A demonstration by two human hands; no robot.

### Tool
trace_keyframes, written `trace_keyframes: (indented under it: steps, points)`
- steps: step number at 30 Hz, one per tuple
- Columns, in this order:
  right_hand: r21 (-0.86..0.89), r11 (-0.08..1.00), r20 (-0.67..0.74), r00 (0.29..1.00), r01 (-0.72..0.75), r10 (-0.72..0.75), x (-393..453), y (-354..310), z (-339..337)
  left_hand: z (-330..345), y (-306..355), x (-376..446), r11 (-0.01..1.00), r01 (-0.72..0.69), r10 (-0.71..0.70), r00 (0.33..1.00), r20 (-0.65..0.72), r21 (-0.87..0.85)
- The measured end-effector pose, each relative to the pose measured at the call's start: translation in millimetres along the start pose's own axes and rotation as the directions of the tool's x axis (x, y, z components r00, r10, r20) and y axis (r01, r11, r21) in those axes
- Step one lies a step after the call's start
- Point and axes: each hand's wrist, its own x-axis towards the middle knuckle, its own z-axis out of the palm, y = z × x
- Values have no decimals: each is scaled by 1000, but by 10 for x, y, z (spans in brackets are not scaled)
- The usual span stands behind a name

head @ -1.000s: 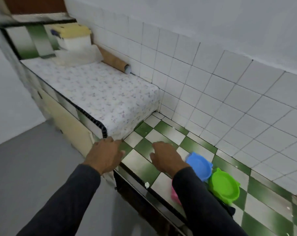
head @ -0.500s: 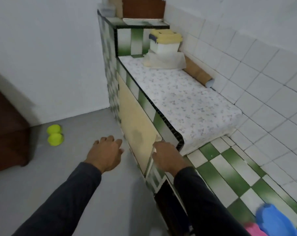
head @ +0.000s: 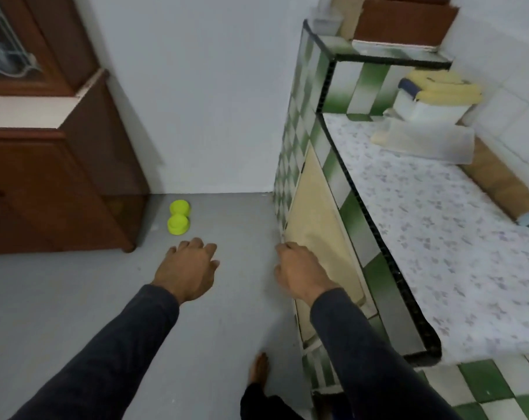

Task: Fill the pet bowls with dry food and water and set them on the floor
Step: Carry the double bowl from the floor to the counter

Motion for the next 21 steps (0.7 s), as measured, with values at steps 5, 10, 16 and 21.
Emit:
trace_keyframes:
  steps: [5, 10, 16, 21]
  points:
    - [-13, 999, 61, 997, 53, -52, 766, -67, -75, -74, -329, 435, 995, 100, -100, 995, 4, -26]
    - [-17, 994, 106, 989, 106, -104, 1532, -123, -193, -174, -576, 960, 979, 199, -198, 980, 25, -51]
    - [-55, 983, 165, 973, 173, -162, 2347, -234, -300, -164, -928, 1459, 950, 289, -282, 957, 75, -115]
    - [-72, 974, 206, 959, 215, -196, 2992, -378, -323, -100, -1232, 1841, 923, 347, -333, 937, 106, -168]
